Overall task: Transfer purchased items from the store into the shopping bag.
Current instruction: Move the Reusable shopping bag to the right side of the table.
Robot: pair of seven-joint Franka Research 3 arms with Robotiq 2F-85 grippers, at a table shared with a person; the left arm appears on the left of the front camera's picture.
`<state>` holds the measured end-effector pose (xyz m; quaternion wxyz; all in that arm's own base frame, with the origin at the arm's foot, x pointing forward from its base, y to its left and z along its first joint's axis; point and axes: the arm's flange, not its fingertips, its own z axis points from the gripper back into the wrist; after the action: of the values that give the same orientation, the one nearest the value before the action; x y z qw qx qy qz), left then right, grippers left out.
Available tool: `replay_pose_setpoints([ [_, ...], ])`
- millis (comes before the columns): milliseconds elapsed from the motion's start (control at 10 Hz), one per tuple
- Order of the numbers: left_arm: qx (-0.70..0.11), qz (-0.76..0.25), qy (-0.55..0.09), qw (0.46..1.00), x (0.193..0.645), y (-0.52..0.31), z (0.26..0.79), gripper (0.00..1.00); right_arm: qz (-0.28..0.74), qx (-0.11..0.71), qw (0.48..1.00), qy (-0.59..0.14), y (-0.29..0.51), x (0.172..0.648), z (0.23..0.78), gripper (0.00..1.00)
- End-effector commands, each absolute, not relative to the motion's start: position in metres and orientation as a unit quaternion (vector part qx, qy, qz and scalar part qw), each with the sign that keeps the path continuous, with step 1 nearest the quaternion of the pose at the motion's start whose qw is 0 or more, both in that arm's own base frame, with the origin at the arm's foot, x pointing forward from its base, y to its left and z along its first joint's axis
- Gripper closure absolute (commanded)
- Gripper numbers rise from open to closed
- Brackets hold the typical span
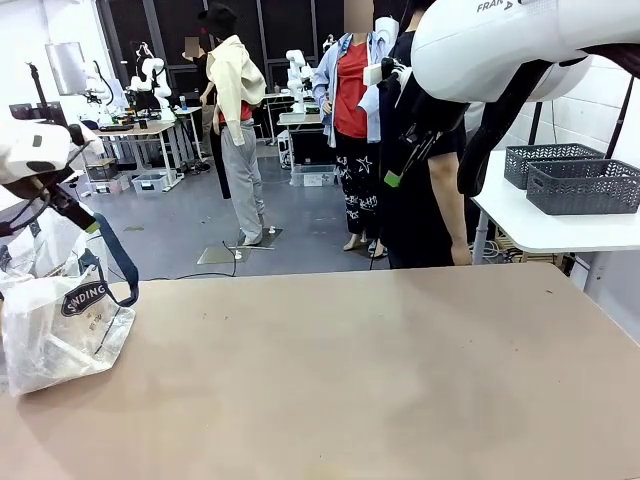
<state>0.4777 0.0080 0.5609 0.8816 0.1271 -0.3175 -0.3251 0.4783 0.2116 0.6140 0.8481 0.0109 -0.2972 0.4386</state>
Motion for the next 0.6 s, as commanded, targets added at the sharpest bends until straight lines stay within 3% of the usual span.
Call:
replay_pose_setpoints([
  [0, 0.098, -0.330, -0.315, 0.884, 0.478, 0.006, 0.578, 0.00, 0.433, 0.007, 0.853, -0.293, 0.210, 0.476, 0.611, 0.00],
  [500, -0.021, -0.410, -0.325, 0.852, 0.468, -0.024, 0.602, 0.00, 0.433, 0.007, 0.853, -0.293, 0.210, 0.476, 0.611, 0.00],
])
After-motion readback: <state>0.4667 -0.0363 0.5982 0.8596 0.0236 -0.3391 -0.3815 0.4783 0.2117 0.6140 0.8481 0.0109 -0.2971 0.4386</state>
